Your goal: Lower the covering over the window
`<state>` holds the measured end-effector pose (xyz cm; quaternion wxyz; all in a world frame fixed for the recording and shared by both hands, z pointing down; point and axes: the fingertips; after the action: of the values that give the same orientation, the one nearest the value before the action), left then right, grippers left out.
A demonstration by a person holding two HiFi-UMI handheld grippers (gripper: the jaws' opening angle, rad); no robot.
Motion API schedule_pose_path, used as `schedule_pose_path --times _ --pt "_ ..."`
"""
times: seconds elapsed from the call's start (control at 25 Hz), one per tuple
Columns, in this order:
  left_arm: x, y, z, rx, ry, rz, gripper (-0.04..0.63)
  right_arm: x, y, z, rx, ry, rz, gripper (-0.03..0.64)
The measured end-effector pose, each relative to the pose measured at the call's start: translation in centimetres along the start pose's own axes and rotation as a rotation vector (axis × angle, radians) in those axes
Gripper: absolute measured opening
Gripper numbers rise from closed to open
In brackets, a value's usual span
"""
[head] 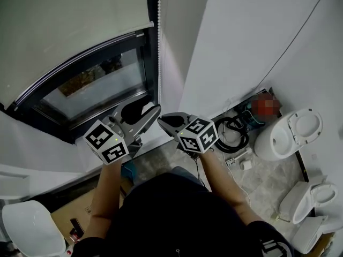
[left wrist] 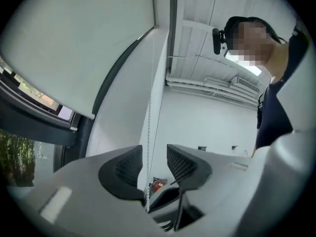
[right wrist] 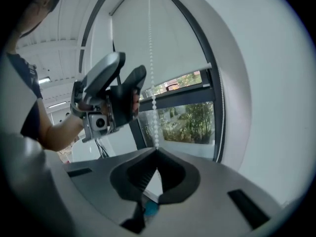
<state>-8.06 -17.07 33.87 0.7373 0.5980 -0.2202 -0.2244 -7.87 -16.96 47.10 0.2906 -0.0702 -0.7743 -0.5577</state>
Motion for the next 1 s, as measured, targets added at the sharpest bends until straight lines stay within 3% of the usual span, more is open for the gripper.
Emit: schedule_pose_path --times 0.16,0.32,0.44,0.52,0.56,0.68,0.76,0.84,1.0 --pt "1.2 -2.5 -0.3 0.010 0.031 -0.025 0.150 -0.2 0.1 -0.1 -0.009 0.004 0.008 0.014" --pt "2.2 -3.3 -0.1 0.033 0.000 -0.010 0.146 -0.2 0.2 -0.1 -0.017 0.003 0.015 0.014" --pt "3.1 -3.0 0.1 0.037 -0.025 0.016 0.094 -0.2 0.2 0.0 -0.016 -0.003 0.014 0.014" --pt "3.3 -3.0 0.3 0.048 -0.036 0.024 0.017 -0.1 0.1 0.0 -0.013 -0.006 0.009 0.012" --pt "3.3 -2.9 0.4 0.054 -0.041 0.030 0.015 -0.1 0.2 0.0 -0.015 -0.006 0.011 0.014" --pt "3.5 -0.9 0.7 0.070 -0.043 0.092 0.014 0.7 1.9 -0.4 -0.045 0.016 0.088 0.014" --pt "3.5 1.1 0.5 0.033 -0.024 0.119 0.014 1.5 3.8 -0.5 -0.043 0.021 0.136 0.014" --pt "3.1 1.9 0.2 -0.007 -0.008 0.107 0.014 1.8 4.5 -0.3 -0.001 0.002 0.126 0.014" --pt "2.8 1.9 0.5 -0.005 -0.026 0.098 0.014 2.0 4.3 -0.4 0.005 -0.006 0.126 0.014"
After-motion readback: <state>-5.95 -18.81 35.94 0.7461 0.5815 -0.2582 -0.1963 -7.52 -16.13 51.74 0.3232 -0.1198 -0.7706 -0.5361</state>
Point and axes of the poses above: the fingertips, and each gripper's own axes: x forward along the fingers, z to its left, y out of its underside, and after that the axes turned 10 degrees about z, right-handed
